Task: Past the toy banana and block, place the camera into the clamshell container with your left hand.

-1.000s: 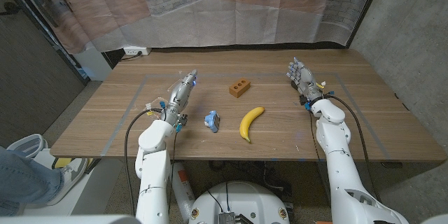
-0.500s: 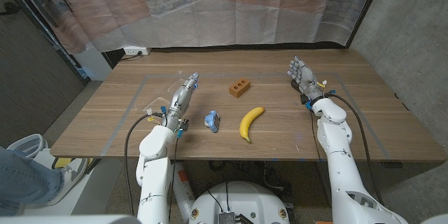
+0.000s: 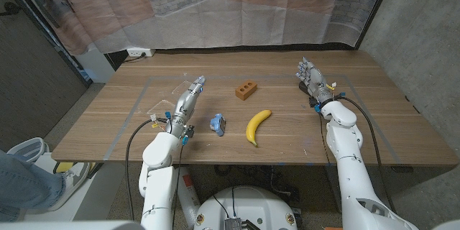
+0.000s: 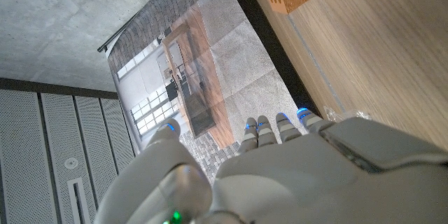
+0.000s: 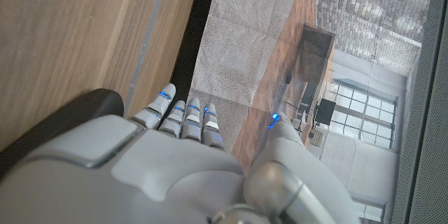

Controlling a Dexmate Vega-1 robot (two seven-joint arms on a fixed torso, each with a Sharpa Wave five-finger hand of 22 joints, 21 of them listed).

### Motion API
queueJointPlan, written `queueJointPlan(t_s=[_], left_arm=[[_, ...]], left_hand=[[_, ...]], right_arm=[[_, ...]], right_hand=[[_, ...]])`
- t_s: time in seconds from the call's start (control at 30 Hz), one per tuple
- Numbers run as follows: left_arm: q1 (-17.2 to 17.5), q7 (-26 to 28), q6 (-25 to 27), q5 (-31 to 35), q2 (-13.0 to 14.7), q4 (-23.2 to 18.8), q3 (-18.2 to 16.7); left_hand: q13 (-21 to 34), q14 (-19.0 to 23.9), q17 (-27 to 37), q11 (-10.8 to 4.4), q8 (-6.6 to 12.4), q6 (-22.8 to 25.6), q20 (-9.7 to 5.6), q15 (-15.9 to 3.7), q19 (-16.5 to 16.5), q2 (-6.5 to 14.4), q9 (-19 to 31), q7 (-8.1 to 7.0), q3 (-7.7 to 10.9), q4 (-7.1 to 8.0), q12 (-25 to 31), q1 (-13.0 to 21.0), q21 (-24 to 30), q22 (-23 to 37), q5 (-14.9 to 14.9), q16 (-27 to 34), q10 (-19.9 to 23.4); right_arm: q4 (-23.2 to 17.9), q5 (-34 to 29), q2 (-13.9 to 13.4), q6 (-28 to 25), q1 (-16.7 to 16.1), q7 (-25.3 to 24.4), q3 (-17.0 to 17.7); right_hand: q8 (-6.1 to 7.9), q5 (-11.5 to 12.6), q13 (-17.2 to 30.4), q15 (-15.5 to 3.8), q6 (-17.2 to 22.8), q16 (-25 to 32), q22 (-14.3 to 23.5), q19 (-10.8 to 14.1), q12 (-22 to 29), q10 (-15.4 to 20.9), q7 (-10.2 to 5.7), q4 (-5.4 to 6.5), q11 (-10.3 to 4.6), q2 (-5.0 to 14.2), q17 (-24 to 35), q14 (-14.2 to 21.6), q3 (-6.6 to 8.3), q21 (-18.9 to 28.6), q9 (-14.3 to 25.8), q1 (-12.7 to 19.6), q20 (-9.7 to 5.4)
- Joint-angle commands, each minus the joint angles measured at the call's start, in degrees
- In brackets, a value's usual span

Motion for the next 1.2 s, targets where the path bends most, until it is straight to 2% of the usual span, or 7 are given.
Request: queueJointPlan(t_s=[0.03,0.53,1.2], left_arm=[[2.3,1.6,-0.1,2.4,-0.3,-2.2,1.0],[4.9,3.9,-0.3,6.4,-0.1,-4.4,2.9],[9.2,6.7,4.7,15.4,0.9,-11.4,7.1]], left_hand=[[0.1,0.3,0.1,0.1,0.25,0.4,0.22,-0.17,0.2,0.1,0.2,0.1,0.11,-0.36,0.1,0.7,0.0,0.3,0.2,0.2,0.0],[0.1,0.4,0.1,-0.04,0.27,0.8,0.46,-0.2,0.2,0.3,0.2,-0.08,0.12,-0.6,0.0,1.2,0.0,0.3,0.2,0.2,0.0],[0.2,0.1,0.1,-0.04,0.13,0.8,0.97,-0.23,-0.1,0.8,0.2,-0.27,0.51,-1.31,-0.2,2.7,-0.2,0.3,0.1,0.0,-0.3]], right_arm=[[0.9,0.0,0.1,0.2,0.4,-0.2,-0.5],[1.7,-0.9,0.7,0.9,1.1,-0.8,-1.1],[3.0,-1.0,1.1,1.2,1.5,-0.7,-0.8]], right_hand=[[0.26,-0.1,0.2,-0.01,0.3,0.0,0.1,0.4,0.3,0.0,-0.47,-0.3,-0.49,0.41,0.3,0.2,0.11,-0.3,0.3,-0.1,-1.99],[0.28,-0.2,0.2,-0.06,0.4,0.1,0.1,0.5,0.3,0.0,-0.57,-0.36,-0.5,0.47,0.3,0.3,0.06,-0.6,0.3,-0.1,-1.97],[0.3,-0.2,0.2,-0.05,0.5,0.1,0.1,0.6,0.3,0.1,-0.65,-0.45,-0.44,0.51,0.3,0.4,-0.01,-1.1,0.3,-0.2,-1.89]])
